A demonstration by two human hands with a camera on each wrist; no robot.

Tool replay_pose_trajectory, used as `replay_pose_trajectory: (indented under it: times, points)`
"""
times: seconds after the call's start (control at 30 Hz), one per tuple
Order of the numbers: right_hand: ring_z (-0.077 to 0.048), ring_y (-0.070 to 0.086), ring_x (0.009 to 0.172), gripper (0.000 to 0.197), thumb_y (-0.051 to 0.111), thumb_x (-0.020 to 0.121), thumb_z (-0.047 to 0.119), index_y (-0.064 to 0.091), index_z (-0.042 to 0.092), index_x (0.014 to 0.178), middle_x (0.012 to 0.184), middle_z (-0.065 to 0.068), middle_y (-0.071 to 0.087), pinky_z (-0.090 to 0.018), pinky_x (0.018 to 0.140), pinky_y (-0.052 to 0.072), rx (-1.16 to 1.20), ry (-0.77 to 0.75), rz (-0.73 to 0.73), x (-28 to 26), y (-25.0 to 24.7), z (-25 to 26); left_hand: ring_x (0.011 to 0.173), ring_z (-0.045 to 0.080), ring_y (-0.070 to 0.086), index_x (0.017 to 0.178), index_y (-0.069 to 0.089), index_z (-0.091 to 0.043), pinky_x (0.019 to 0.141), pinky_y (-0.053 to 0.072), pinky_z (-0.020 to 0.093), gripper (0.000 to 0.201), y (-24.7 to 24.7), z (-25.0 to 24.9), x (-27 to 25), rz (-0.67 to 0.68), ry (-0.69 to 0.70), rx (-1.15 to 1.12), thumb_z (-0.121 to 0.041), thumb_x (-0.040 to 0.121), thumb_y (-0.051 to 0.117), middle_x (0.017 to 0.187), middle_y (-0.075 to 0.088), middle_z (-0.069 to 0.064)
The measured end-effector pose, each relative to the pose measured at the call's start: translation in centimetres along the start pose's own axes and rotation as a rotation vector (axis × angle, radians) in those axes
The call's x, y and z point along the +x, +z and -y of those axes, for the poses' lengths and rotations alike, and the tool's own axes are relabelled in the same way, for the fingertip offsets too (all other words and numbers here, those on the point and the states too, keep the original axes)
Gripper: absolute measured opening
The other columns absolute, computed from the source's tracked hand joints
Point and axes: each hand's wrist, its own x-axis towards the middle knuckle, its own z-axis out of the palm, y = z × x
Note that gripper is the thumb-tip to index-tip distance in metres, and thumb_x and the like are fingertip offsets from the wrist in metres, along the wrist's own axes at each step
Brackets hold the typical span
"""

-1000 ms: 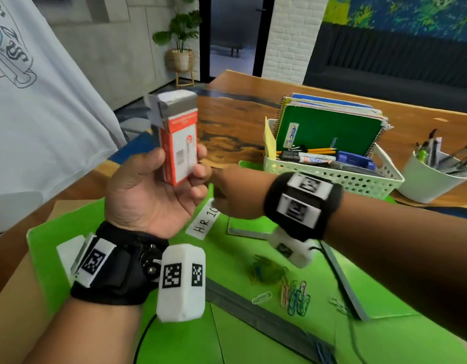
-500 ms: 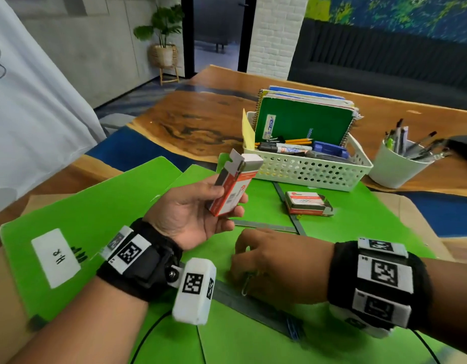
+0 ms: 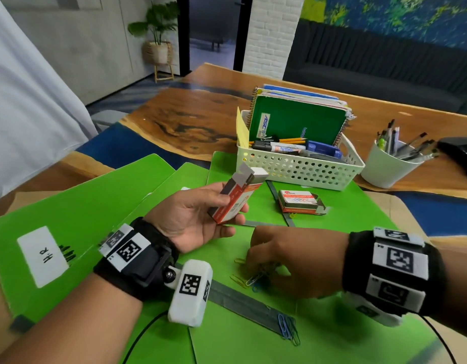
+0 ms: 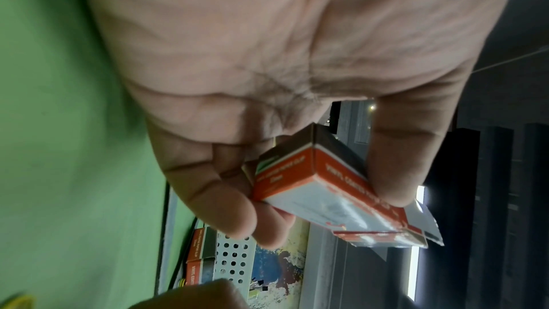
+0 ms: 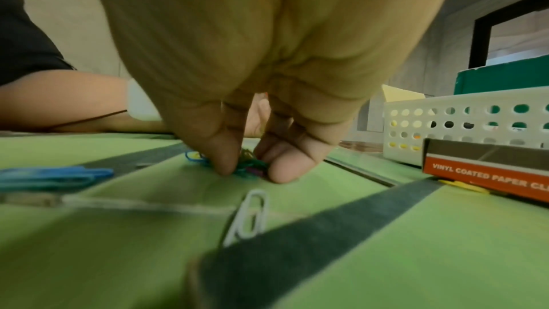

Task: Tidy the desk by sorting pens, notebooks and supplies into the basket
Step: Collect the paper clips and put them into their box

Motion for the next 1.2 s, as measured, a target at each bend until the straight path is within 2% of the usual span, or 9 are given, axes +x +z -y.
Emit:
replay_pose_trajectory:
  times: [0.13,0.23,0.43,0.57,0.63,0.8,0.93,1.03,1.2]
  points:
    - [-0.012,0.059,0.084,0.025,0.062,0.09,0.02,0.067,0.033,0.11,0.106,0.008,0.058,-0.034,0.072,0.054,0.009,-0.045,-0.071,0.9,0.2,-0.3,0.087,0.025,0.065,0.128,0.06,-0.003,0.069,0.055,0.034,0.081,0.1,0.0,0.0,-0.02,-0.012,0.014,-0.019,0.054,0.089,0.102,0.066,0.015]
    - [-0.004,0.055,0.07,0.013,0.067,0.088,0.019,0.071,0.028,0.097,0.094,0.01,0.062,-0.025,0.064,0.052,0.015,-0.058,-0.205,0.6,-1.3,-0.9,0.087,0.023,0.064,0.132,0.055,-0.002,0.069,0.053,0.033,0.072,0.3,0.0,0.1,-0.079,-0.016,0.045,-0.012,0.064,0.076,0.101,0.065,0.013]
    - [-0.002,0.066,0.076,0.016,0.063,0.083,0.026,0.072,0.031,0.095,0.088,0.018,0.067,-0.022,0.068,0.057,0.038,-0.022,-0.423,-3.0,-8.3,-0.3,0.081,0.02,0.059,0.129,0.054,-0.001,0.062,0.056,0.026,0.061,0.5,0.6,0.5,-0.105,-0.036,0.035,0.009,0.071,0.066,0.098,0.067,0.011]
    - [-0.001,0.065,0.069,0.014,0.07,0.081,0.017,0.073,0.029,0.088,0.079,0.016,0.068,-0.017,0.066,0.053,-0.042,0.007,-0.534,-3.0,-11.0,-0.4,0.077,0.018,0.065,0.124,0.057,-0.001,0.062,0.058,0.027,0.059,0.8,0.9,0.6,-0.065,-0.064,0.089,0.015,0.067,0.065,0.101,0.069,0.012]
    - [-0.002,0.063,0.066,0.018,0.069,0.081,0.015,0.074,0.031,0.088,0.078,0.015,0.069,-0.021,0.066,0.053,-0.122,0.036,-0.487,-1.7,-10.7,-0.4,0.077,0.019,0.068,0.122,0.059,-0.002,0.064,0.059,0.027,0.059,1.0,1.2,0.6,-0.063,-0.069,0.113,0.016,0.066,0.065,0.1,0.07,0.011]
    - [-0.004,0.058,0.068,0.014,0.064,0.09,0.027,0.074,0.032,0.099,0.079,0.014,0.065,-0.023,0.065,0.052,-0.265,0.169,-0.163,0.8,-9.2,0.1,0.091,0.025,0.065,0.12,0.061,-0.003,0.066,0.059,0.029,0.059,1.3,1.4,0.6,-0.101,-0.071,0.165,0.015,0.065,0.068,0.109,0.067,0.014]
    - [-0.015,0.064,0.077,0.017,0.061,0.093,0.023,0.073,0.028,0.104,0.088,0.008,0.068,-0.03,0.07,0.058,-0.312,0.259,-0.126,1.5,-9.1,0.5,0.09,0.03,0.066,0.125,0.058,-0.001,0.068,0.059,0.031,0.059,1.6,1.5,0.6,-0.115,-0.075,0.188,0.018,0.071,0.071,0.107,0.068,0.016]
    - [-0.021,0.066,0.084,0.024,0.056,0.092,0.016,0.072,0.025,0.107,0.094,0.002,0.07,-0.029,0.069,0.056,-0.358,0.303,-0.073,1.8,-8.9,0.8,0.092,0.031,0.066,0.128,0.055,0.001,0.072,0.059,0.031,0.055,1.7,1.5,0.6,-0.106,-0.081,0.197,0.018,0.076,0.064,0.105,0.067,0.019]
    - [-0.015,0.063,0.077,0.015,0.071,0.087,0.022,0.072,0.028,0.101,0.088,0.01,0.068,-0.032,0.074,0.058,-0.135,0.296,-0.187,2.2,-8.9,0.5,0.095,0.033,0.065,0.126,0.053,0.0,0.074,0.059,0.033,0.054,1.6,1.5,0.6,-0.11,-0.087,0.183,0.02,0.077,0.062,0.103,0.067,0.021]
